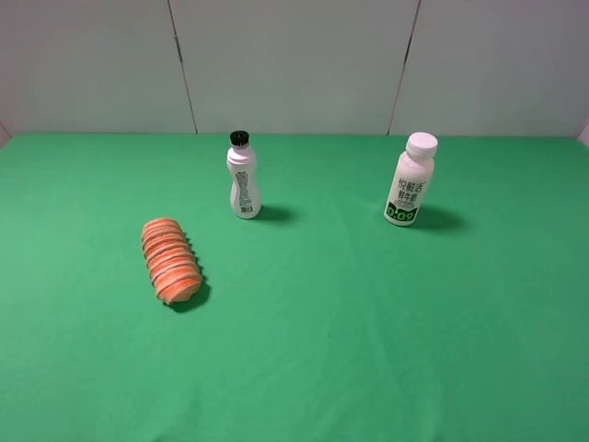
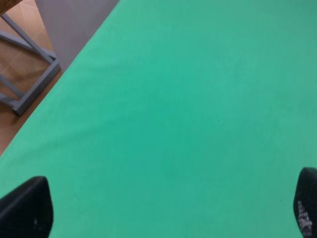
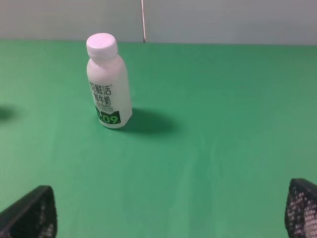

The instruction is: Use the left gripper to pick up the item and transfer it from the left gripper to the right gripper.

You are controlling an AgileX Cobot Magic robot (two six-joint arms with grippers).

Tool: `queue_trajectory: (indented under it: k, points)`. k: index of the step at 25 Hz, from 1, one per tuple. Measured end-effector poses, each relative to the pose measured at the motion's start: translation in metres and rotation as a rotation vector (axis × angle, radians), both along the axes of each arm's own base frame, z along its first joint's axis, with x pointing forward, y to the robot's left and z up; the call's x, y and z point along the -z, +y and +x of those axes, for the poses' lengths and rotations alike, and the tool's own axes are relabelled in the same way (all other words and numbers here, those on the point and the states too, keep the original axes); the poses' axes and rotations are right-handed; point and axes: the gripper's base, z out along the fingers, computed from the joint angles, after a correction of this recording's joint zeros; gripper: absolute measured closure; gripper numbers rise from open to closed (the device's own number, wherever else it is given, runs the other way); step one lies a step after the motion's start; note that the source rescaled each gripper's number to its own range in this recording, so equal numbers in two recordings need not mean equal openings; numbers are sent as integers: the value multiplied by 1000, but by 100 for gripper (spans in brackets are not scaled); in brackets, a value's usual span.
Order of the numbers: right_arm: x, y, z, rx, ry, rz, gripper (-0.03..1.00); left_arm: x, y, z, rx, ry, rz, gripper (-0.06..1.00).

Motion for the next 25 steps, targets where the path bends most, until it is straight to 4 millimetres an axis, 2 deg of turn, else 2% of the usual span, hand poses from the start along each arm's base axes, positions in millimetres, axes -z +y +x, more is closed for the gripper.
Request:
queue_trajectory:
  k: [25]
  points:
    - [0, 0, 0, 1, 0, -1, -3, 0, 0, 0, 0, 0, 0, -3]
